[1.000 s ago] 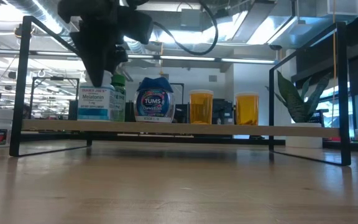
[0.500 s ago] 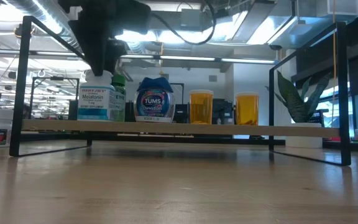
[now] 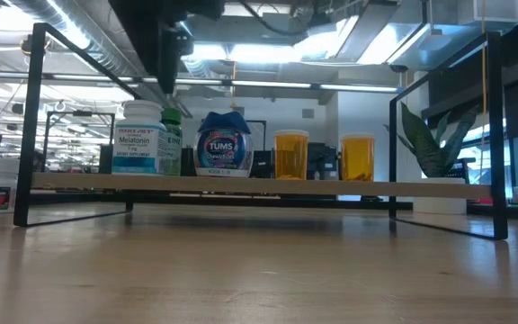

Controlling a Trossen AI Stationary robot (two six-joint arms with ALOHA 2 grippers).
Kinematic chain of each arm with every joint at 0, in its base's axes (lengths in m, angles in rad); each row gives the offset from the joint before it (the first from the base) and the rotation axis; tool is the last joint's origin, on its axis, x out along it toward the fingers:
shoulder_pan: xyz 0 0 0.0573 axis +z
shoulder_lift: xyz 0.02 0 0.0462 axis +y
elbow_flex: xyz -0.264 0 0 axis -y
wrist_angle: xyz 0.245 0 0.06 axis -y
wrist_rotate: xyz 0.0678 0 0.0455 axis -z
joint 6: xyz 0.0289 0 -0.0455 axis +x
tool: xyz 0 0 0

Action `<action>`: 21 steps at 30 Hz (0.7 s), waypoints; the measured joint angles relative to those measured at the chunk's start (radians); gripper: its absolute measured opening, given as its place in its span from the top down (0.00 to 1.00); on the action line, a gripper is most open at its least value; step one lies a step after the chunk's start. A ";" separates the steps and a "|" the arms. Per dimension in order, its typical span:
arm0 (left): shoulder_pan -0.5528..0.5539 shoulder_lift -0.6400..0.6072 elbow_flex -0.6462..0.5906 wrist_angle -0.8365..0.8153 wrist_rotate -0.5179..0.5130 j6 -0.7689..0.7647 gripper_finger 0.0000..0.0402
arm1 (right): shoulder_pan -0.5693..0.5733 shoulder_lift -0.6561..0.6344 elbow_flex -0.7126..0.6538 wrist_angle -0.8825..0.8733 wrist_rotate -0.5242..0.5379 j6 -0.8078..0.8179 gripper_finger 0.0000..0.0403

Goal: Pick and place medicine bottles onto shelf by color
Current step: Put the pink pill bottle on the shelf

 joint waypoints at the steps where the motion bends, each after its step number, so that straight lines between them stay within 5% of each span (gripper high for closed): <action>1: 0.000 0.000 0.013 -0.012 0.000 0.000 0.37 | 0.000 0.000 0.000 0.000 0.000 0.000 0.47; 8: -0.025 -0.056 0.076 -0.080 -0.072 0.002 0.36 | 0.000 0.000 0.000 0.000 0.000 0.000 0.47; 21: -0.172 -0.367 -0.073 -0.096 -0.244 -0.191 0.36 | 0.000 0.000 0.000 0.000 0.000 0.000 0.47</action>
